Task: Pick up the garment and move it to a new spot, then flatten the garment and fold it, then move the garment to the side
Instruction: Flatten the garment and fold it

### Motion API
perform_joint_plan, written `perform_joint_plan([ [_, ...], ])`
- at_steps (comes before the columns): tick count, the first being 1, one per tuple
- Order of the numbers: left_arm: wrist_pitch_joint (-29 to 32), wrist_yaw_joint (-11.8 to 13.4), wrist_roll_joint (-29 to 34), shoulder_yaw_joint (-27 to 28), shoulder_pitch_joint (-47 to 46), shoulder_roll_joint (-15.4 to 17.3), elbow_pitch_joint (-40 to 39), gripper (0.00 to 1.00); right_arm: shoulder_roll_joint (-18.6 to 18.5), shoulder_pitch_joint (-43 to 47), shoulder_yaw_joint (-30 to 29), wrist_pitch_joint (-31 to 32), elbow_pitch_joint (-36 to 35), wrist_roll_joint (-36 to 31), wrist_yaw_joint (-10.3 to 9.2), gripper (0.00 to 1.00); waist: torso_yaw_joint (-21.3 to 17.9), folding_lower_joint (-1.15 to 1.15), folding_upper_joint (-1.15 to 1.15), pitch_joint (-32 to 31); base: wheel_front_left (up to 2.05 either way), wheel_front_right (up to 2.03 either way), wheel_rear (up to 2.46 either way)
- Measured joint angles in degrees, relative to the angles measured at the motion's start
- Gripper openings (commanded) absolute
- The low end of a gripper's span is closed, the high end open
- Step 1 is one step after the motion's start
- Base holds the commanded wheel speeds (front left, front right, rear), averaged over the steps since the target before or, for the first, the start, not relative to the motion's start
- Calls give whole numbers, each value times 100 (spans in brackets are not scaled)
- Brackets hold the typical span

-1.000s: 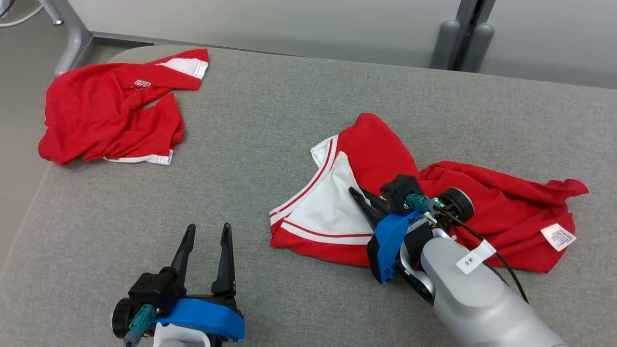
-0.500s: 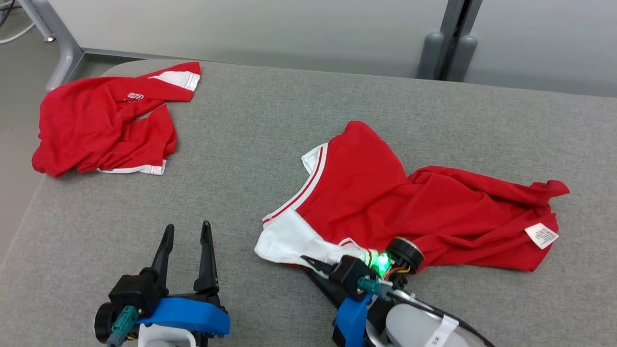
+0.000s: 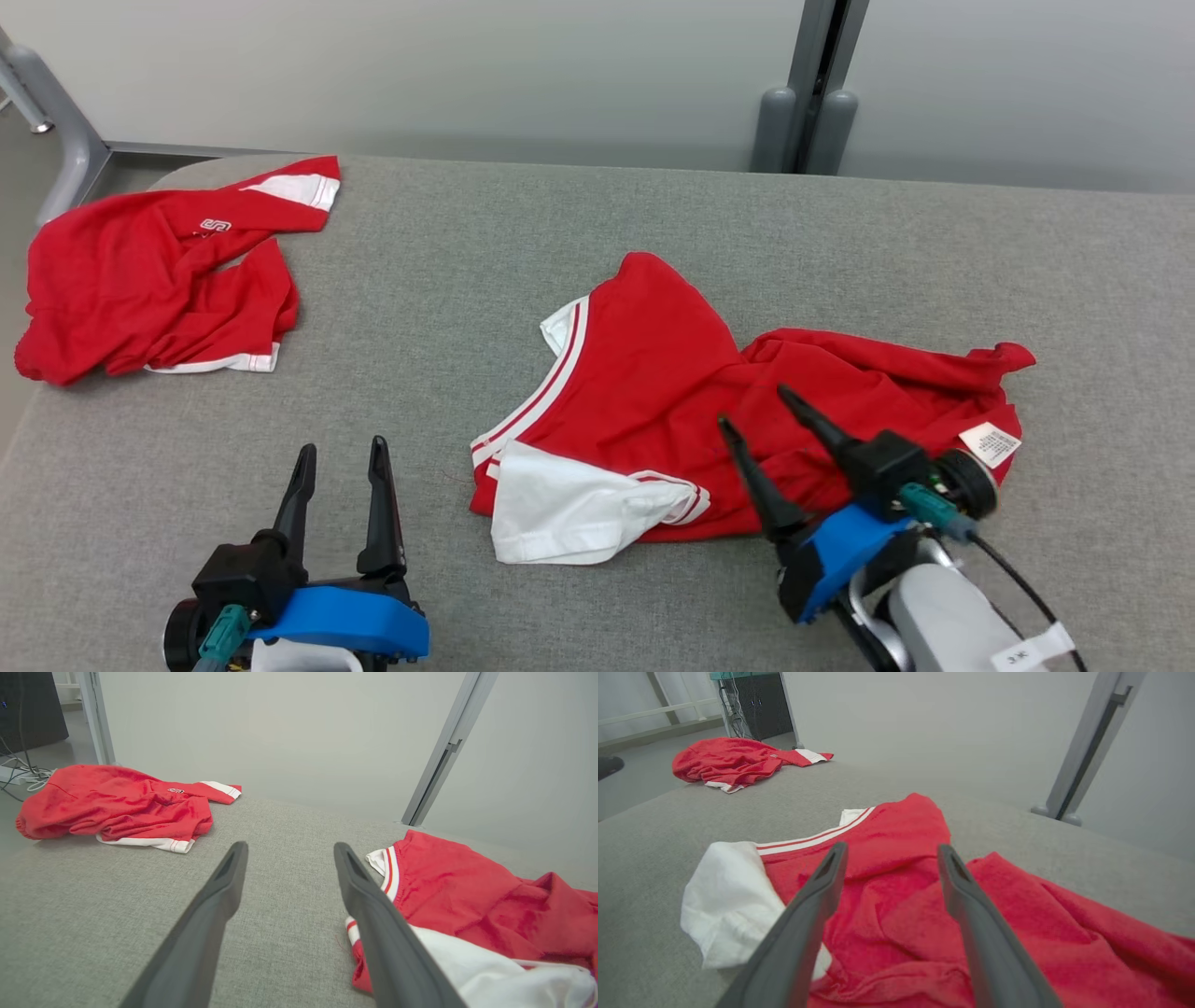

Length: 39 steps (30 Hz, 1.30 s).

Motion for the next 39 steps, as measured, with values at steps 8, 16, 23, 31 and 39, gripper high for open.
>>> perform_joint_plan([
  [8, 1, -23, 40, -20, 17, 1, -43, 100, 36, 648, -1989, 305, -669, -657, 1, 100, -87, 0, 0, 59, 0, 0, 0],
  [16, 1, -42, 49, -45, -12, 0, -40, 100, 185, 821, -3125, 563, -705, -1096, 1, 100, -84, 0, 0, 144, 0, 0, 0],
  [23, 0, -48, 65, -55, -37, 1, -1, 100, 223, 730, -3407, 695, -275, -823, 1, 100, -68, 0, 0, 165, 0, 0, 0],
  [31, 0, -65, 105, -62, -37, 1, 42, 100, 234, 364, -3272, 621, 454, -237, 1, 20, -69, 0, 0, 125, 0, 0, 0],
  [39, 1, -69, 158, -59, -8, 1, 58, 100, 235, 133, -3257, 185, 782, -114, 1, 0, -116, 0, 0, 73, 0, 0, 0],
])
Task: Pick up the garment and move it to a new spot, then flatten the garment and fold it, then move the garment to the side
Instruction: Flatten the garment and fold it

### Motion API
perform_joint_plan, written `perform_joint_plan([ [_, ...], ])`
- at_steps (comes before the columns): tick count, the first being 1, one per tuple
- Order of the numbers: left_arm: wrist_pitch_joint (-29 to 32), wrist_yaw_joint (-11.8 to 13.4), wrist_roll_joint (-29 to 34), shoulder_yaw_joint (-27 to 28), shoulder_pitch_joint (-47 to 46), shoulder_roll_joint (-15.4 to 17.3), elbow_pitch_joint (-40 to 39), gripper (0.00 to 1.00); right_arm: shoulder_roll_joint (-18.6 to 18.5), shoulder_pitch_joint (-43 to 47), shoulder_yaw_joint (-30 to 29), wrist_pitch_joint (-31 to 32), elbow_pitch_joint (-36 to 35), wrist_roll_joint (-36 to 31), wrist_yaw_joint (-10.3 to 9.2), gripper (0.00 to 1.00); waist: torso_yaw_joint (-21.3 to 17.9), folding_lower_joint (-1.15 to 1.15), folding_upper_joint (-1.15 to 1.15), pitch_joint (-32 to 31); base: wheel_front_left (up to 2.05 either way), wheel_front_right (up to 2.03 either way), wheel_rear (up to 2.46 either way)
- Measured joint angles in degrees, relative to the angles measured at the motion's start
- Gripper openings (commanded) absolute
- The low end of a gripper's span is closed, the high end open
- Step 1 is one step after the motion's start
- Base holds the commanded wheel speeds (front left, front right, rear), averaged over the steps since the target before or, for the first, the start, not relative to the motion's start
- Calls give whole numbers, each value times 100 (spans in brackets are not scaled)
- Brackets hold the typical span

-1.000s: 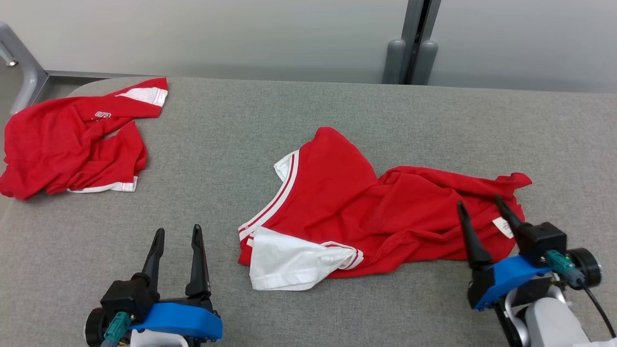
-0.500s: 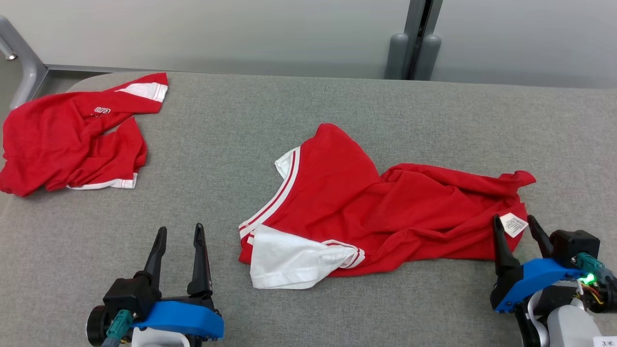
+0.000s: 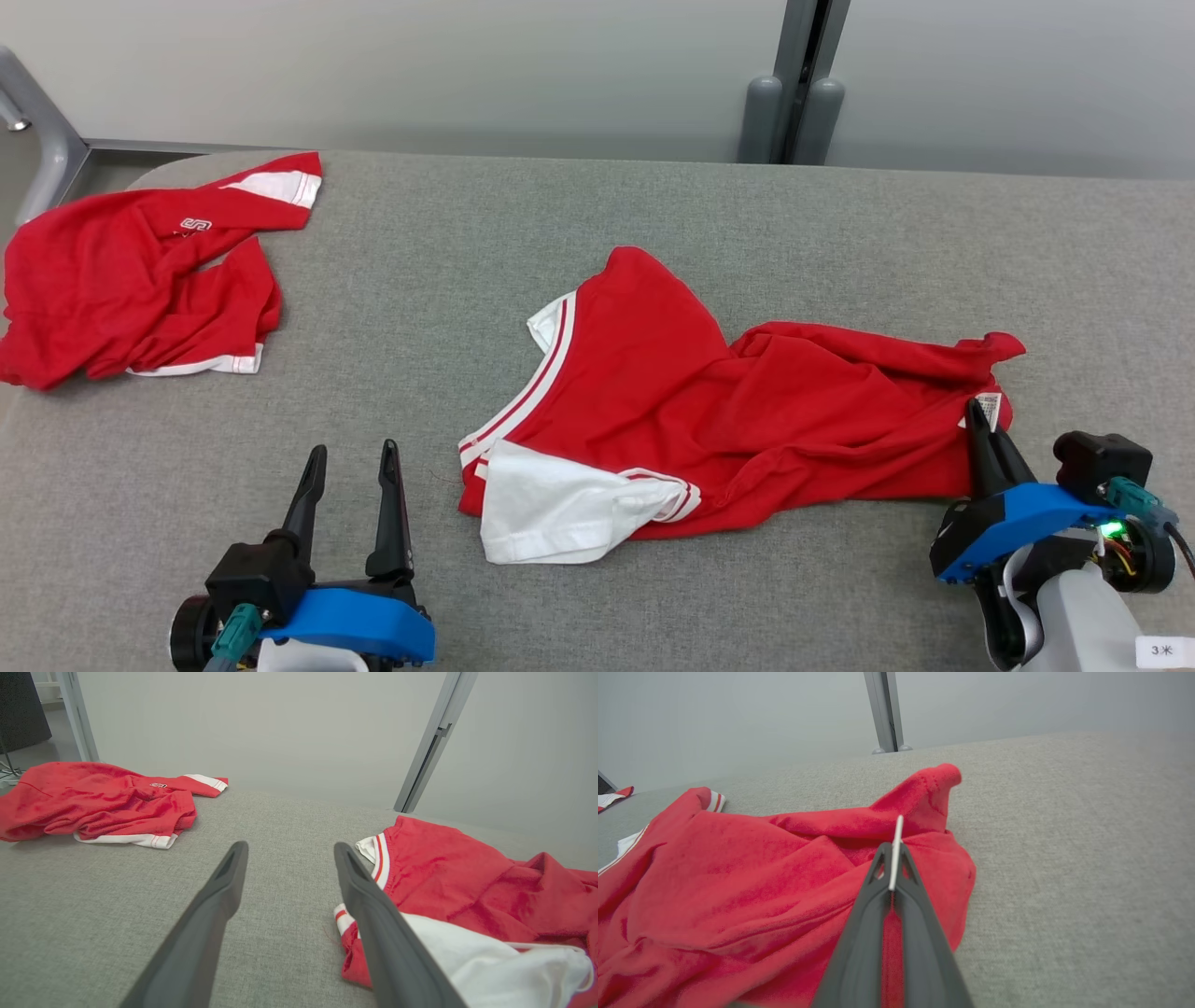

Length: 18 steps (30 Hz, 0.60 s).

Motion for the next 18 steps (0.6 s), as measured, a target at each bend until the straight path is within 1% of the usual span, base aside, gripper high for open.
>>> perform_joint_plan([
  [2, -1, -16, 7, 2, 12, 0, 11, 100, 1, 53, 32, -85, -71, 18, 0, 0, -26, 0, 0, -26, 0, 0, 0],
  [5, -1, -26, 8, 15, 82, 0, 16, 100, 3, 363, 57, -201, -293, 180, 0, 0, -102, 0, 0, -52, 0, 0, 0],
  [11, -1, -43, 34, 52, 120, 0, 23, 100, 1, 1093, 123, -356, -705, 684, 0, 0, -366, 0, 0, -83, 0, 0, 0],
  [14, 0, -47, 42, 71, 121, 0, 12, 100, 8, 1318, 321, -396, -720, 1017, 0, 0, -521, 0, 0, -87, 0, 0, 0],
  [16, -1, -48, 52, 83, 121, -1, 5, 100, 10, 1367, 345, -407, -690, 1199, 0, 0, -614, 0, 0, -94, 0, 0, 0],
  [18, -1, -55, 70, 105, 120, -1, 5, 100, 13, 1399, 350, -420, -657, 1214, 0, 0, -696, 0, 0, -106, 0, 0, 0],
])
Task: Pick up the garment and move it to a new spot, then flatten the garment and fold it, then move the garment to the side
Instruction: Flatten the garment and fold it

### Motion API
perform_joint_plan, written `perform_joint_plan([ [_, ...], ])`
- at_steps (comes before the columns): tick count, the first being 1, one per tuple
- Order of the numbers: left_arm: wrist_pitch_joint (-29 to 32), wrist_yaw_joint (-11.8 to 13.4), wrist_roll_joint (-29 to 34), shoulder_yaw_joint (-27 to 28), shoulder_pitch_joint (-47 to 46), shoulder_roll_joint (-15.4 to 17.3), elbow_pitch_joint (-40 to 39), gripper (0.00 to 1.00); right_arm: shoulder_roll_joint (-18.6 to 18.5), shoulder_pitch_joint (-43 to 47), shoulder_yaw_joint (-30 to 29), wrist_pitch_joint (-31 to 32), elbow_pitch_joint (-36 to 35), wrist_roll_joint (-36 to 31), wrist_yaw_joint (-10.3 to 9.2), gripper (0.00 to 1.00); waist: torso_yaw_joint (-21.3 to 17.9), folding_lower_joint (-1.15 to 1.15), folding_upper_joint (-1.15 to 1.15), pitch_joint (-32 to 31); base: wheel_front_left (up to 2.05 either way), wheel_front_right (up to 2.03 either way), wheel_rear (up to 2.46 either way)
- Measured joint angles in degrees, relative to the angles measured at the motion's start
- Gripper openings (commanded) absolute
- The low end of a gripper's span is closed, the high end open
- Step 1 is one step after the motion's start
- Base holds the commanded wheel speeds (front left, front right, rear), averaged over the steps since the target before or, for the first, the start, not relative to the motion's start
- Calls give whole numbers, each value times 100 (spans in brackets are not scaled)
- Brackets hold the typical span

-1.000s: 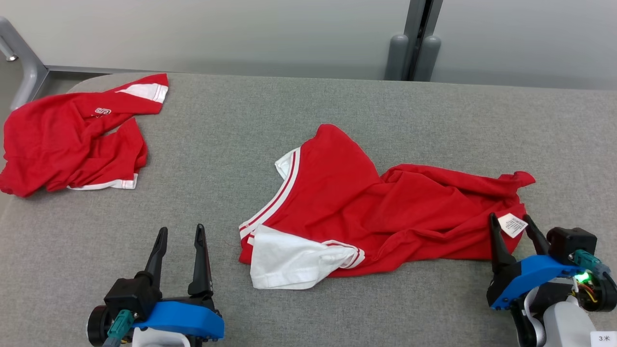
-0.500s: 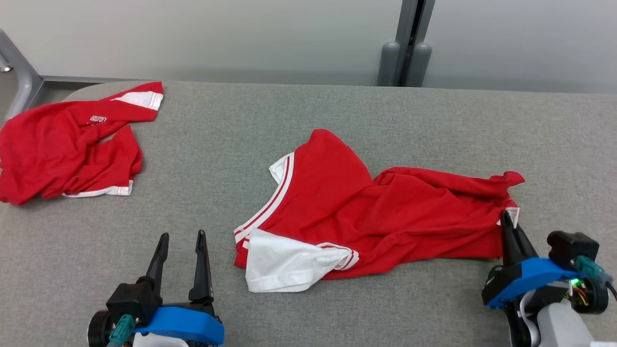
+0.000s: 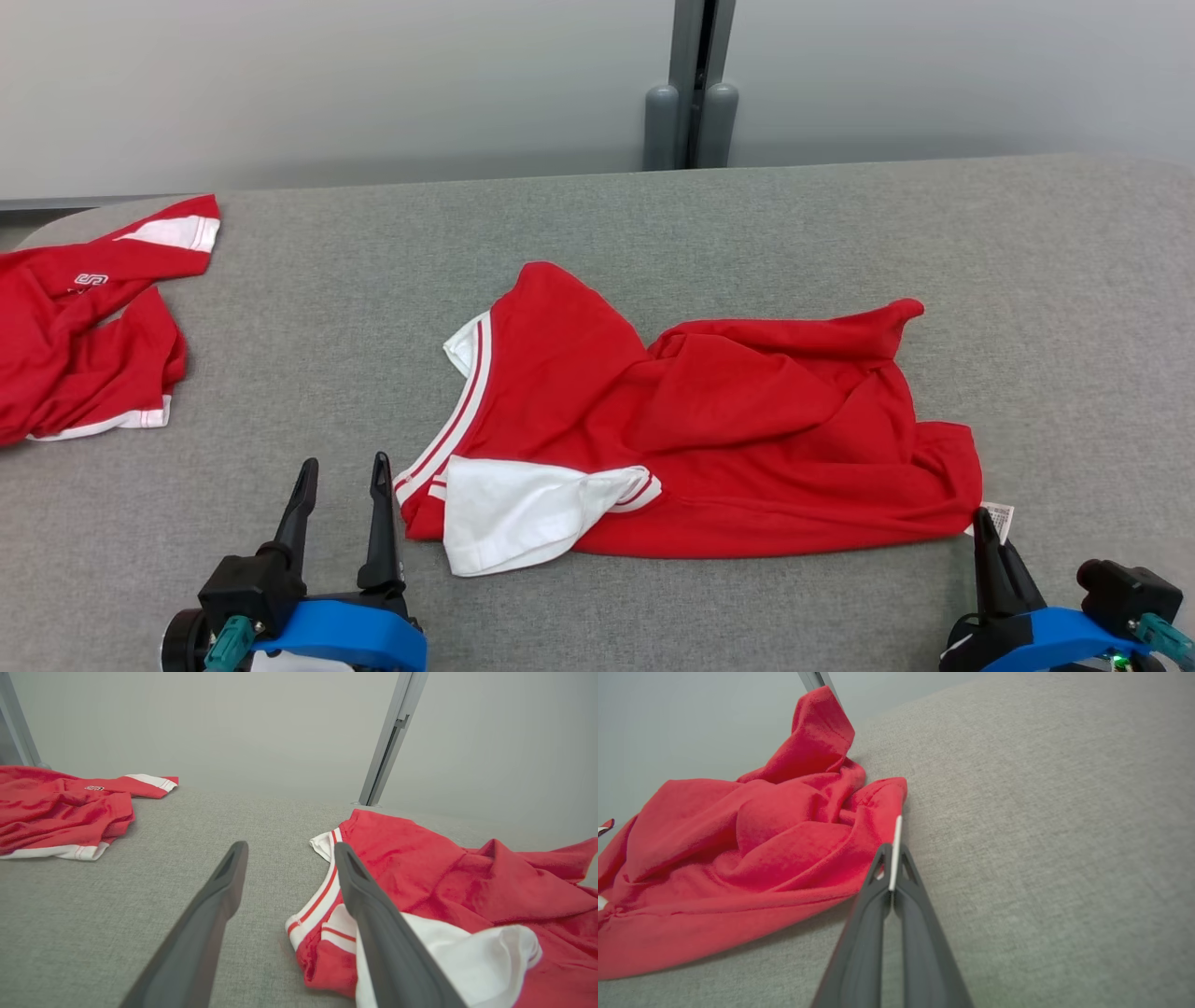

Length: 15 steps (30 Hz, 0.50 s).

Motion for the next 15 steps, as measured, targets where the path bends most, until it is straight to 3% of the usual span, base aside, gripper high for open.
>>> perform_joint_plan([
  [1, 0, -1, 10, 15, 0, 1, 0, 100, -2, 3, 2, -2, -21, 1, 0, 0, -39, 0, 0, -5, 0, 0, 0],
  [3, 1, -24, 13, 29, -1, 1, 1, 100, -3, 22, 18, -3, -38, 58, 0, 13, -98, 0, 0, -18, 0, 0, 0],
  [4, 0, -25, 14, 37, -1, 0, 1, 100, -1, 44, 20, -3, -64, 66, 0, 36, -124, 0, 0, -23, 0, 0, 0],
  [5, 0, -26, 14, 45, -1, 1, 2, 100, -1, 60, 13, -5, -120, 60, 0, 78, -145, 0, 0, -25, 0, 0, 0],
  [6, 1, -36, 15, 52, -1, 1, 4, 100, -7, 75, 5, -8, -178, 53, 0, 100, -161, 0, 0, -26, 0, 0, 0],
  [15, 1, -41, 15, 36, -13, 1, 23, 100, -8, 132, -34, -9, -675, -304, 0, 100, -140, 0, 0, -69, 0, 0, 0],
])
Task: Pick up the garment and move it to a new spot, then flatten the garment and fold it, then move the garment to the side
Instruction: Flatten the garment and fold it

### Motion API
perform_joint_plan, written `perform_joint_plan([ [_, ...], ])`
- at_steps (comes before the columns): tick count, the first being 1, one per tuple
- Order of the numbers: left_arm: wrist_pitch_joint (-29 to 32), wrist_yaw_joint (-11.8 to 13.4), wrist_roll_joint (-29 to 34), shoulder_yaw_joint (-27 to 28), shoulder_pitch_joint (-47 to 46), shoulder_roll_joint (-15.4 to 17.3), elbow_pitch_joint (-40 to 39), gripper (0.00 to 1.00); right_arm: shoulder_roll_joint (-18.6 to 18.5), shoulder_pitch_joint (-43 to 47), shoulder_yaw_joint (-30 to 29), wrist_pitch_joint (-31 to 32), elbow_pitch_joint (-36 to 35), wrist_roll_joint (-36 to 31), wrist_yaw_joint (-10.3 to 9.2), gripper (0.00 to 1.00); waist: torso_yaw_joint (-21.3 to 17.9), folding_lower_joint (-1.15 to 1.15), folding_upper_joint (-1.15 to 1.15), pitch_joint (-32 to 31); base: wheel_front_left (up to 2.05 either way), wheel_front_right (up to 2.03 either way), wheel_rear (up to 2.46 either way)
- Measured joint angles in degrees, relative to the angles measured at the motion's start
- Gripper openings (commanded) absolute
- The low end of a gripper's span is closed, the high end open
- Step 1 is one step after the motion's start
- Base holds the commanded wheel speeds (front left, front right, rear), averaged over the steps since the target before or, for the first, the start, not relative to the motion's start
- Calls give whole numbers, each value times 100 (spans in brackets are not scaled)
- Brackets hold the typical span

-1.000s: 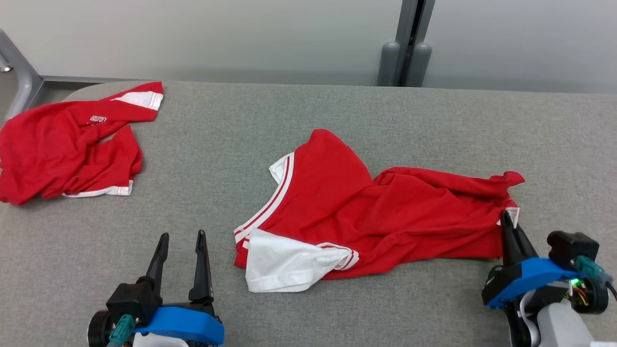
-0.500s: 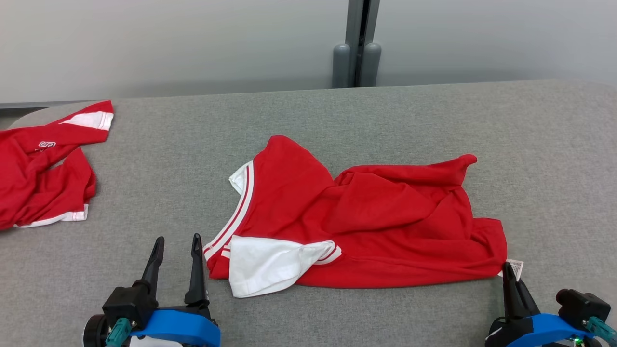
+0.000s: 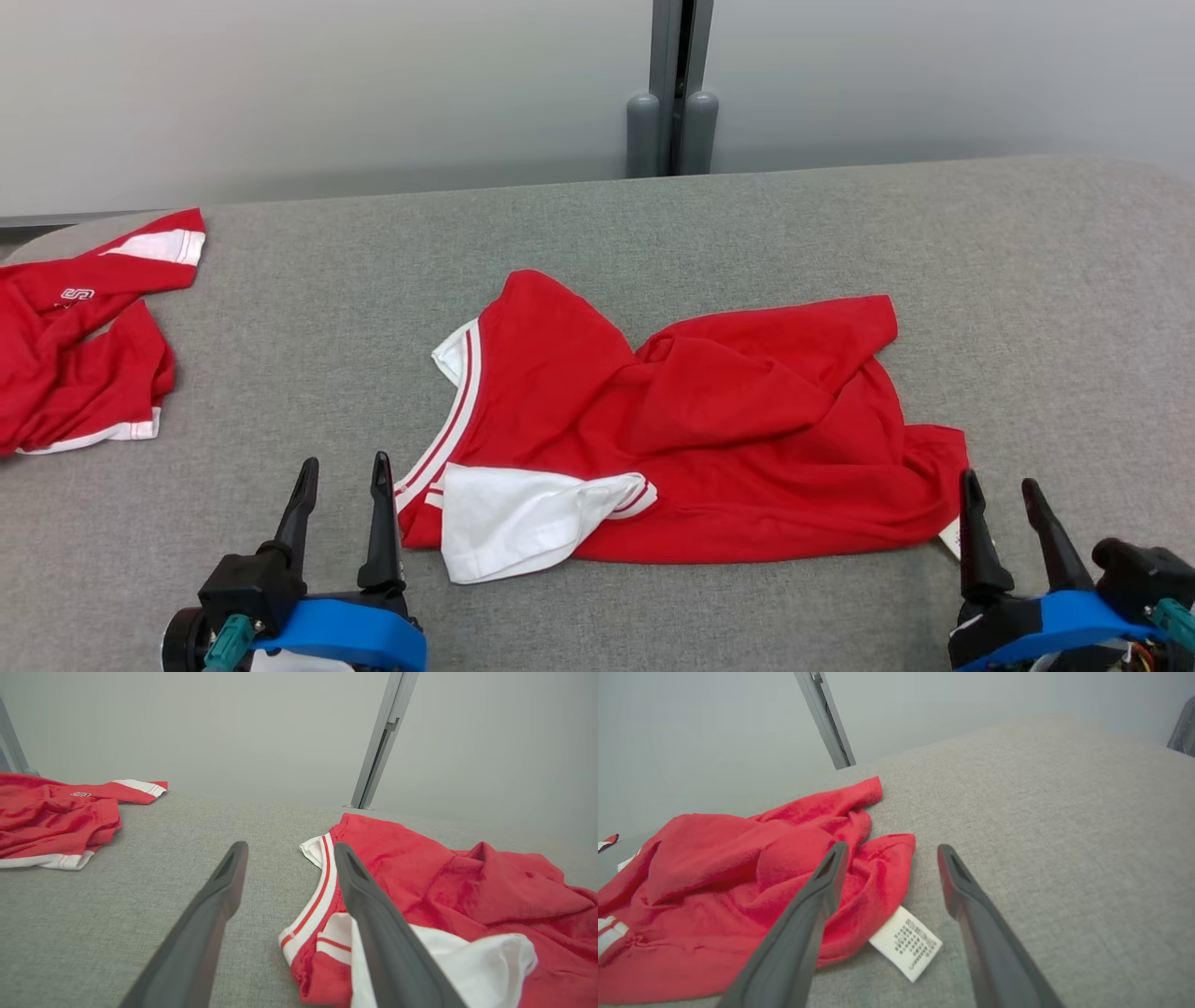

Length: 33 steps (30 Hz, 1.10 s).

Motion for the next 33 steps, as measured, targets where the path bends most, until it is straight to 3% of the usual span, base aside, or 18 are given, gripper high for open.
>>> perform_joint_plan([
  [11, 0, -2, -88, -257, -6, 0, 69, 100, 1, -254, 158, -1, -436, -660, 0, 100, 336, 0, 0, -214, 0, 0, 0],
  [19, 0, -1, -204, -528, 86, -2, 166, 100, 2, -201, 293, -1, -367, -709, 0, 100, 568, 0, 0, -390, 0, 0, 0],
  [33, -1, -1, -225, -604, 117, -1, 168, 100, 2, -153, 397, -1, -249, -677, 0, 100, 617, 0, 0, -408, 0, 0, 0],
])
